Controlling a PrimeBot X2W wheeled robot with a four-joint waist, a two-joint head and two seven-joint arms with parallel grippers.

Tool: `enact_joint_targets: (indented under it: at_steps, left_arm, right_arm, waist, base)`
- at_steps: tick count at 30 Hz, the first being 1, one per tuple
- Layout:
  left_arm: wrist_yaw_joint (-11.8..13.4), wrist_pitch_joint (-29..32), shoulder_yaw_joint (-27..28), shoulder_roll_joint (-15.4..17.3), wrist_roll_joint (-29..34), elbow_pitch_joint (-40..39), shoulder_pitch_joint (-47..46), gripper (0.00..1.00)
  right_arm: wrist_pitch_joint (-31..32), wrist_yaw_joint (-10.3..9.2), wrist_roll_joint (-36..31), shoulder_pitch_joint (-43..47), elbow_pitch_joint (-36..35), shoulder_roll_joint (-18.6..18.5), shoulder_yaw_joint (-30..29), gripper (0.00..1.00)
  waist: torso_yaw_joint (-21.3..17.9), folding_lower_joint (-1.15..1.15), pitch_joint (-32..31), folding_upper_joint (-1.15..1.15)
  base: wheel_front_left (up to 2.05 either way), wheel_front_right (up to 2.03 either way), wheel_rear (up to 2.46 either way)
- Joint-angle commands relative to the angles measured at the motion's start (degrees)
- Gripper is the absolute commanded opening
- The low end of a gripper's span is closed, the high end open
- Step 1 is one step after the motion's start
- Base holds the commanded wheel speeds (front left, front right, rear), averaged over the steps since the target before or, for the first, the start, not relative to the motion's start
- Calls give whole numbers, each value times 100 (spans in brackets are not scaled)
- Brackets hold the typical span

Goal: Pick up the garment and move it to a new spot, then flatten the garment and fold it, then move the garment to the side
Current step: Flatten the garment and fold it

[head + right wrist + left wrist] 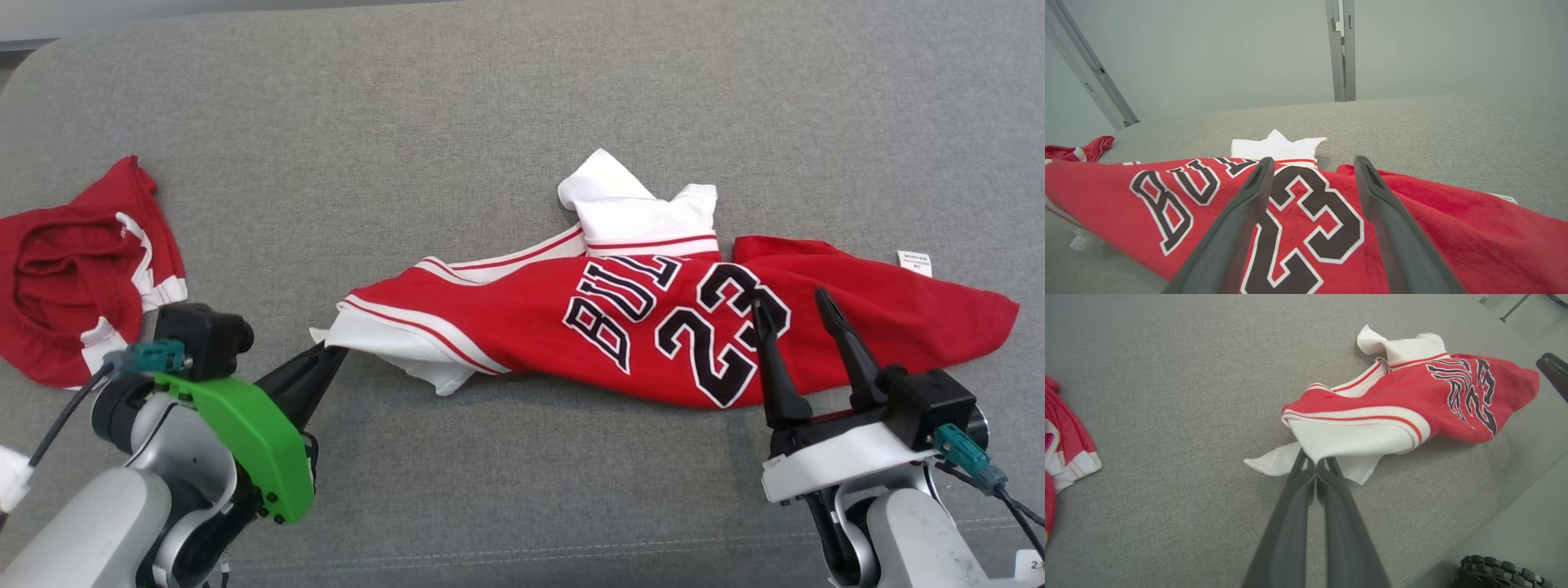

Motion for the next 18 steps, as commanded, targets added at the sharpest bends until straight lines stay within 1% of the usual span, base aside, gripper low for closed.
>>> enact_joint_targets:
  at_steps: [1, 6, 9, 13, 18]
  left_arm:
    - [-27, 67, -6, -23, -37, 131, -135, 0]
    - [-284, 242, -139, -587, -240, 1201, -794, 0]
    - [-416, 289, -225, -982, -324, 1933, -1211, 0]
    - [-509, 197, -265, -1429, -337, 2882, -1713, 0]
    - [-540, -101, -204, -1937, -332, 3923, -2296, 0]
  right_arm:
    - [-24, -8, 30, -101, 9, 0, 18, 100]
    - [-26, -8, 60, -162, 49, -30, 41, 100]
    - [-26, -8, 73, -171, 56, -34, 20, 100]
    - [-25, -8, 91, -200, 42, -32, 15, 100]
    - [-24, -8, 95, -243, 0, -51, -16, 100]
  waist:
    - [-64, 0, 25, 0]
    - [-263, 0, 84, 0]
    - [-377, 0, 124, 0]
    - [-512, 0, 177, 0]
    - [-573, 0, 277, 0]
  base:
    - [0, 0, 0]
    - [0, 0, 0]
    - [0, 0, 0]
    - [0, 0, 0]
    - [0, 0, 0]
